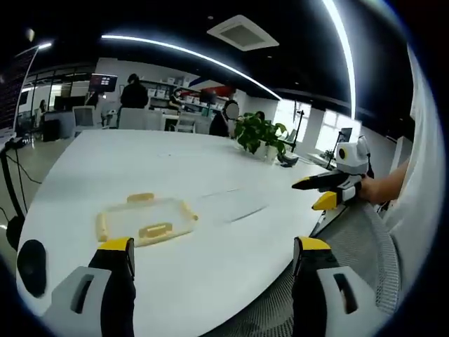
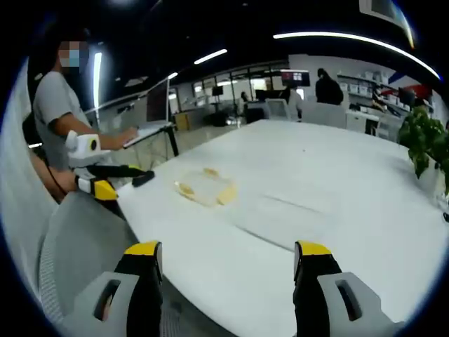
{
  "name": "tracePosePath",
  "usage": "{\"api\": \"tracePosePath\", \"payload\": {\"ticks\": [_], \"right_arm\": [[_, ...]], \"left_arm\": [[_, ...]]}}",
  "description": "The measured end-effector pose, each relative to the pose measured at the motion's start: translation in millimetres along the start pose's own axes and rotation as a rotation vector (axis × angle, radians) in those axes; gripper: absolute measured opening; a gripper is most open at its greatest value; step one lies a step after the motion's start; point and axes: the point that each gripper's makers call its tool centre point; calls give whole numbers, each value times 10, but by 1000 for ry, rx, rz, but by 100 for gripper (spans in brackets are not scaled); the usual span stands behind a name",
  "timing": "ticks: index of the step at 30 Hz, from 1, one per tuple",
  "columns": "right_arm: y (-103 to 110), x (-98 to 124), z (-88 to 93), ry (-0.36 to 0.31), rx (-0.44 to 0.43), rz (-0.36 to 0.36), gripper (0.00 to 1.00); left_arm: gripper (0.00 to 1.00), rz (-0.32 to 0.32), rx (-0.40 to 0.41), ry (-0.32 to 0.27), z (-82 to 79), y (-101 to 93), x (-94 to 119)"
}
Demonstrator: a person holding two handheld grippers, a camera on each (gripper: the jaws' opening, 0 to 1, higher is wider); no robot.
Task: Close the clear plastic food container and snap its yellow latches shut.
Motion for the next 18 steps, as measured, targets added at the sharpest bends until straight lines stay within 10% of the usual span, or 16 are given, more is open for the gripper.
{"api": "tracePosePath", "payload": {"ticks": [18], "right_arm": [[-1,-6,7,4,5,-1,77]], "left_arm": [[95,0,0,-1,-7,-1,5]]}}
Point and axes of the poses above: the point that each gripper's makers call its tool centre point, and the gripper's own axes: x roughly backward along the fingers, y roughly to its left, z roughly out of its underside, and after that the axes turned 9 degrees about z, right-handed
